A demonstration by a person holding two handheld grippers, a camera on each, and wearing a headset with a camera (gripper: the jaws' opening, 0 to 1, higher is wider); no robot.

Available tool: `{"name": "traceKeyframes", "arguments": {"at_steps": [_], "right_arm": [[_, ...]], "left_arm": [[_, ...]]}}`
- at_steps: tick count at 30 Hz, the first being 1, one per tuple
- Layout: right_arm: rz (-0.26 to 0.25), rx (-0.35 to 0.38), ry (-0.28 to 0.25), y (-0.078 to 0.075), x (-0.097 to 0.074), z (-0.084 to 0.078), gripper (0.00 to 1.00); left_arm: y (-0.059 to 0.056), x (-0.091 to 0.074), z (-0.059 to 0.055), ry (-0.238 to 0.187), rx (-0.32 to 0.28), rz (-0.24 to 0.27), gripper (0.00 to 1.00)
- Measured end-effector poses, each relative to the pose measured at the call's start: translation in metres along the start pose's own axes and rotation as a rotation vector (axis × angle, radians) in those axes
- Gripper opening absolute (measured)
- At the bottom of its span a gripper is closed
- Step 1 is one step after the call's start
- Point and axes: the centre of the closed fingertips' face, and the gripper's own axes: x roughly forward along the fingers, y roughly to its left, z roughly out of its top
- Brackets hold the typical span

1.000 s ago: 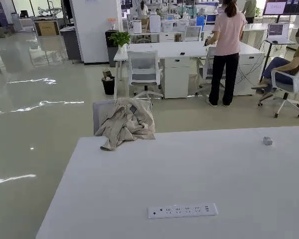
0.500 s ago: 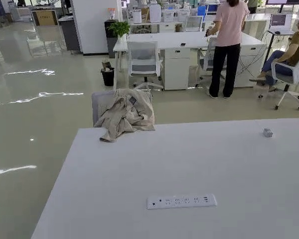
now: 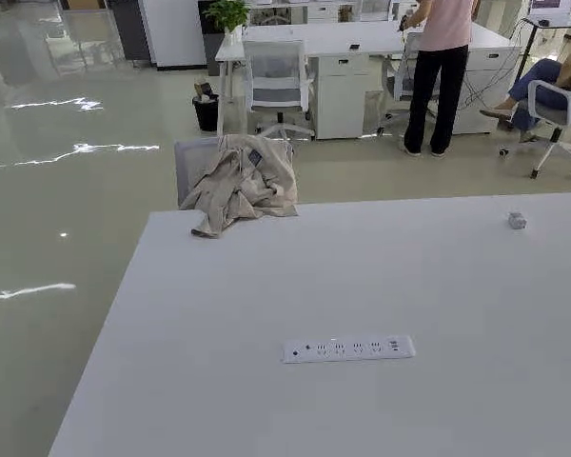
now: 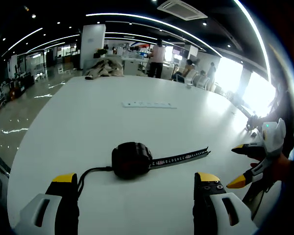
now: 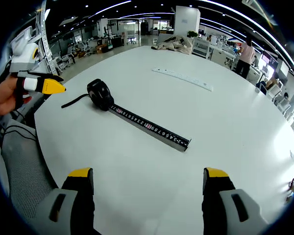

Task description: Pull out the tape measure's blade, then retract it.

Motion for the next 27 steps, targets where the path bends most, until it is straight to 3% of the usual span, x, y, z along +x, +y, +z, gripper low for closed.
{"name": "traceKeyframes", "arguments": {"at_steps": [13,27], "right_arm": [[0.046,-0.083,0.021,-0.014,0.015,-0.002,0.94],[0.109,-0.183,0.046,-0.019,0.028,-0.002,0.92]], "left_arm": [[-0.006,0.016,0.005,-0.007,-0.020,0.001,0.96],[-0.006,0.033,0.005,0.000,-0.058,0.013,0.95]]}}
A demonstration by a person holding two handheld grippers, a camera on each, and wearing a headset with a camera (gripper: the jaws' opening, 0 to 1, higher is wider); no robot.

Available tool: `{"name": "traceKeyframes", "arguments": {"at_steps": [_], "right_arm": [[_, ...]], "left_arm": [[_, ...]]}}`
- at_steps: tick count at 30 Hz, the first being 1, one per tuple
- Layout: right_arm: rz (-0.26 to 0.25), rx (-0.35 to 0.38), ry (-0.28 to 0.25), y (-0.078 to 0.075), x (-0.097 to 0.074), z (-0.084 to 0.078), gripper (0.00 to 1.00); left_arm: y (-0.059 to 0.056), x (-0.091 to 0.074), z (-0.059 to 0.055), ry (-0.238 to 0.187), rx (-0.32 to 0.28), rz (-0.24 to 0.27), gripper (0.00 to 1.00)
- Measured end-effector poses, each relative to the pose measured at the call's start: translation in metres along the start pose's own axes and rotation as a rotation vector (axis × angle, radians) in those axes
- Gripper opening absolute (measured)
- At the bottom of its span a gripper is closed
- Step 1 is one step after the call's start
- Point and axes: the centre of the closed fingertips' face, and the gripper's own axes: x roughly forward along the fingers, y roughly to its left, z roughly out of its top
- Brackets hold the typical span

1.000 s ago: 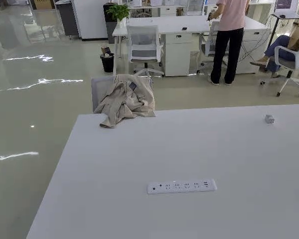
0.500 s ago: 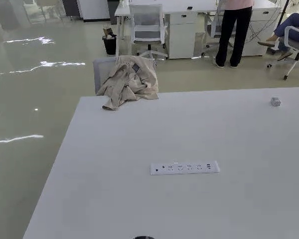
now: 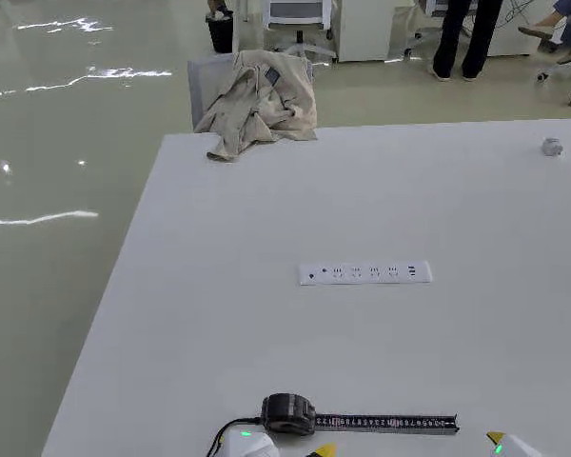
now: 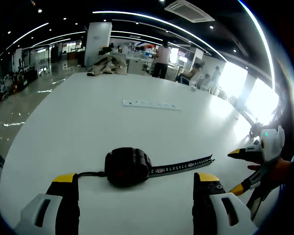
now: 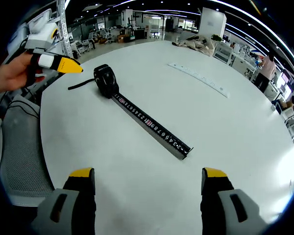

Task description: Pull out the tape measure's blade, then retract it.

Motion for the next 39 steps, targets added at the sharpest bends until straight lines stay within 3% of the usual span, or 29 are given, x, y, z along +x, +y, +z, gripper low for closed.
{"name": "traceKeyframes", "arguments": {"at_steps": [11,25,34,39], "right_arm": [[0.048,-0.082,0.015,-0.009,0.011,0.000,0.89],[0.093,-0.176,0.020,-0.017,0.020,0.001,0.77],[0.096,-0.227,0.025,-0.031,0.024,0.007,0.71],[0.127,-0.250,0.026,-0.033,0.031,0.009,0.69]], "left_arm": [[0.002,0.015,-0.002,0.012,-0.028,0.017,0.93],[0.009,0.038,-0.007,0.041,-0.087,0.051,0.89],[0.013,0.048,-0.007,0.049,-0.090,0.071,0.88],[0.016,0.052,-0.011,0.059,-0.093,0.079,0.87]]}}
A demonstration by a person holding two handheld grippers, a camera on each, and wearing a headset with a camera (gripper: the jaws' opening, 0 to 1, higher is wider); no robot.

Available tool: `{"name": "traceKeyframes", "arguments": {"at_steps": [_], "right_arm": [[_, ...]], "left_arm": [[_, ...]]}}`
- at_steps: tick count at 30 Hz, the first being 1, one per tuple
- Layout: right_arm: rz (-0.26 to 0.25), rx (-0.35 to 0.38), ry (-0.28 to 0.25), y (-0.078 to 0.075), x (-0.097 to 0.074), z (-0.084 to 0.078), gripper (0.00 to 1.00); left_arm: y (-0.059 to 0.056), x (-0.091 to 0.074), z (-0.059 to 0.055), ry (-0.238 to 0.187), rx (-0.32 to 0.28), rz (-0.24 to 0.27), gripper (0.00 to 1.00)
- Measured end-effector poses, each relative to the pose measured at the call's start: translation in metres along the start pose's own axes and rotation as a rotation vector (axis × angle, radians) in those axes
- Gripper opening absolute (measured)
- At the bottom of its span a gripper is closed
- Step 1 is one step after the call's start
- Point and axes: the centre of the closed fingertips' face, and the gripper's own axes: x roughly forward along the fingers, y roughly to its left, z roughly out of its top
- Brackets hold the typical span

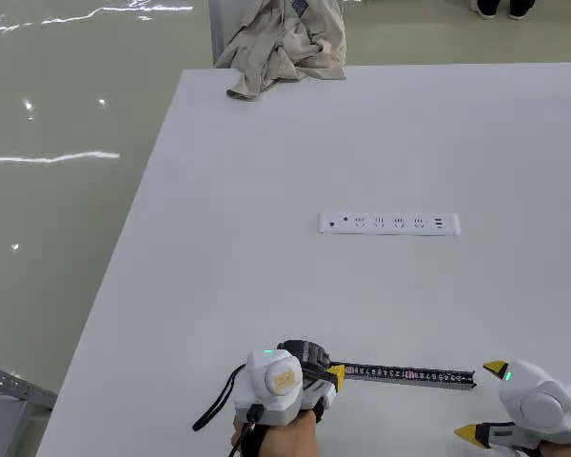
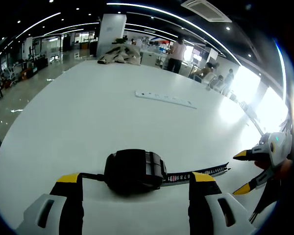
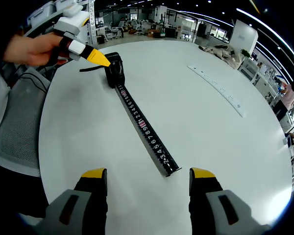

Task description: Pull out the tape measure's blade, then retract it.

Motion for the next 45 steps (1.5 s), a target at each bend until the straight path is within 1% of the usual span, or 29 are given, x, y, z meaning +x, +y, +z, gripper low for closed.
{"name": "traceKeyframes", "arguments": {"at_steps": [10,15,20,22,25,27,29,33,38,42,45], "right_arm": [[0.030,-0.049,0.015,-0.006,0.008,0.002,0.62],[0.068,-0.069,0.023,-0.004,0.012,0.001,0.60],[0.077,-0.079,0.014,-0.009,0.013,0.005,0.55],[0.085,-0.089,0.016,-0.011,0.016,0.004,0.54],[0.101,-0.116,0.018,-0.011,0.016,0.005,0.50],[0.105,-0.123,0.018,-0.012,0.017,0.006,0.47],[0.107,-0.122,0.018,-0.015,0.018,0.007,0.46],[0.124,-0.128,0.031,-0.019,0.023,0.003,0.45],[0.154,-0.135,0.050,-0.018,0.025,0.001,0.43],[0.169,-0.141,0.072,-0.019,0.027,-0.006,0.41],[0.177,-0.138,0.075,-0.020,0.027,-0.008,0.40]], "left_arm": [[0.006,0.009,-0.001,0.015,0.005,0.021,0.85],[0.006,0.012,-0.001,0.020,0.012,0.023,0.85],[0.005,0.015,-0.003,0.028,0.022,0.024,0.84],[0.006,0.017,-0.003,0.029,0.024,0.024,0.84],[0.006,0.020,-0.002,0.030,0.020,0.024,0.83],[0.005,0.022,-0.002,0.037,0.032,0.019,0.83],[0.005,0.023,-0.002,0.035,0.034,0.015,0.83],[0.007,0.026,-0.002,0.048,0.043,0.018,0.82],[0.010,0.027,0.000,0.047,0.048,0.023,0.82],[0.010,0.028,0.000,0.047,0.048,0.023,0.81],[0.009,0.028,0.000,0.047,0.049,0.021,0.81]]}}
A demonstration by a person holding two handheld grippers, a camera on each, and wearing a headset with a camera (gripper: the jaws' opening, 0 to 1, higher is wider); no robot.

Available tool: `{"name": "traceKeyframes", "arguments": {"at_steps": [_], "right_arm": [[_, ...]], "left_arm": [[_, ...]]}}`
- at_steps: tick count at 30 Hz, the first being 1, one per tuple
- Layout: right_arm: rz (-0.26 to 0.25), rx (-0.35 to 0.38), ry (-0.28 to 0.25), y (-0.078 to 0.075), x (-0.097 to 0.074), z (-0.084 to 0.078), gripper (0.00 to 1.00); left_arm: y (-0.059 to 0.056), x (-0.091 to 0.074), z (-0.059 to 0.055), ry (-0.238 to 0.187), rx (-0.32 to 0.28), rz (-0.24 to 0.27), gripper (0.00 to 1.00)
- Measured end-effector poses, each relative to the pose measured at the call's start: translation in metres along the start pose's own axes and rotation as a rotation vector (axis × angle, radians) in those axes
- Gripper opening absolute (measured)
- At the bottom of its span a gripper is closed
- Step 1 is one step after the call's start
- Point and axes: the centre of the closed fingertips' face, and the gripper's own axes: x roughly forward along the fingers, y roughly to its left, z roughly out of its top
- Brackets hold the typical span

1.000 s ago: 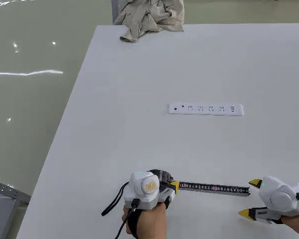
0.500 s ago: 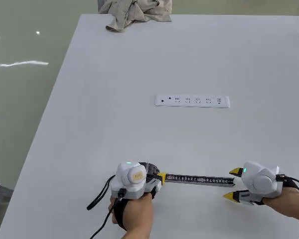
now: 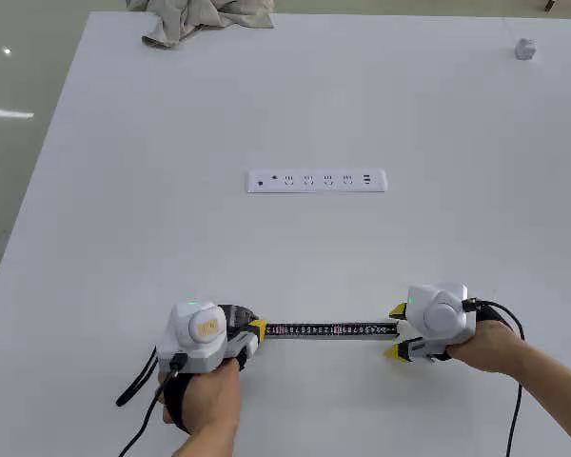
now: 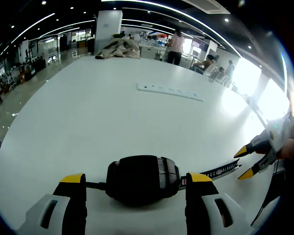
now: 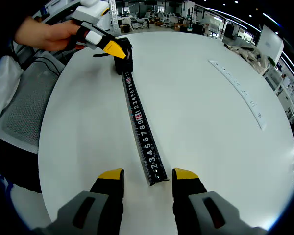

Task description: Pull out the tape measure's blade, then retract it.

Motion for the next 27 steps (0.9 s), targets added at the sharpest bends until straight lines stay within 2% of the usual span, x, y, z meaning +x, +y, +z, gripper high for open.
{"name": "traceKeyframes", "arguments": {"at_steps": [20,27], "right_arm": [[0.039,-0.049,0.044,-0.007,0.007,-0.009,0.28],[0.029,-0.070,0.049,-0.012,0.007,-0.007,0.22]], "left_arm": [[0.000,0.007,-0.003,0.004,-0.004,0.009,0.77],[-0.001,0.010,-0.004,0.000,-0.004,0.006,0.76]]}}
